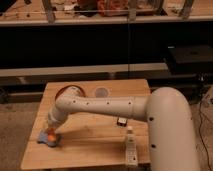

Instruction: Place the pepper on the white sponge

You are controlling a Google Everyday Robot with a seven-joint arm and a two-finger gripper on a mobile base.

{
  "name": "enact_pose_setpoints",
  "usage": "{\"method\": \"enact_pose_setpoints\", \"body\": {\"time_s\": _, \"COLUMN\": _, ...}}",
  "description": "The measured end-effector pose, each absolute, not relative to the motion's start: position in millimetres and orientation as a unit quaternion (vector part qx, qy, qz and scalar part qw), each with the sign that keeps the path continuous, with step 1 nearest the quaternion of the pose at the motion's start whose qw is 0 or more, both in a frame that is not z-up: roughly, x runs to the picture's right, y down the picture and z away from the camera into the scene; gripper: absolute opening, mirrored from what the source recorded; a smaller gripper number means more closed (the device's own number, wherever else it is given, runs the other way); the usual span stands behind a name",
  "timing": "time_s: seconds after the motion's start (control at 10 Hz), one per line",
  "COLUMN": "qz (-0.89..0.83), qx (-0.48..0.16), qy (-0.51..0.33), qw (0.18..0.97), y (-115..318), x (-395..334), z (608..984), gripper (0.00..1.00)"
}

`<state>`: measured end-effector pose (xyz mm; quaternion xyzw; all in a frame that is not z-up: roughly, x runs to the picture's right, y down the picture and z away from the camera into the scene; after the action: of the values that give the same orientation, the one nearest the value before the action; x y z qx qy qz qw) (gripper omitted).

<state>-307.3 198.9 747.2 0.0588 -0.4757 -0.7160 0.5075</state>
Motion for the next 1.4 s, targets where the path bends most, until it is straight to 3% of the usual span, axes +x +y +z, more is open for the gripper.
{"method": "enact_pose_setpoints", "body": {"time_s": 0.2, "qz": -0.756, "qx": 0.032, "qy": -0.451, "qw": 0.472, "y": 205, "x": -323, "z": 745, "gripper": 0.01}}
{"method": "enact_pose_setpoints", "body": {"time_s": 0.5, "qz": -0.818, "qx": -0.027, "qy": -0.384, "qw": 0.428, "y": 209, "x": -340, "z": 746, "gripper": 0.02}}
{"method": "enact_pose_setpoints", "body": {"time_s": 1.2, "qz": -0.862, "qx": -0.017, "qy": -0.394, "qw": 0.32, "y": 220, "x": -347, "z": 760, "gripper": 0.7}}
{"method": "enact_pose_setpoints", "body": {"time_s": 1.4, "qz": -0.872, "qx": -0.019, "qy": -0.39, "qw": 0.295, "y": 228, "x": -353, "z": 760, "gripper": 0.8}}
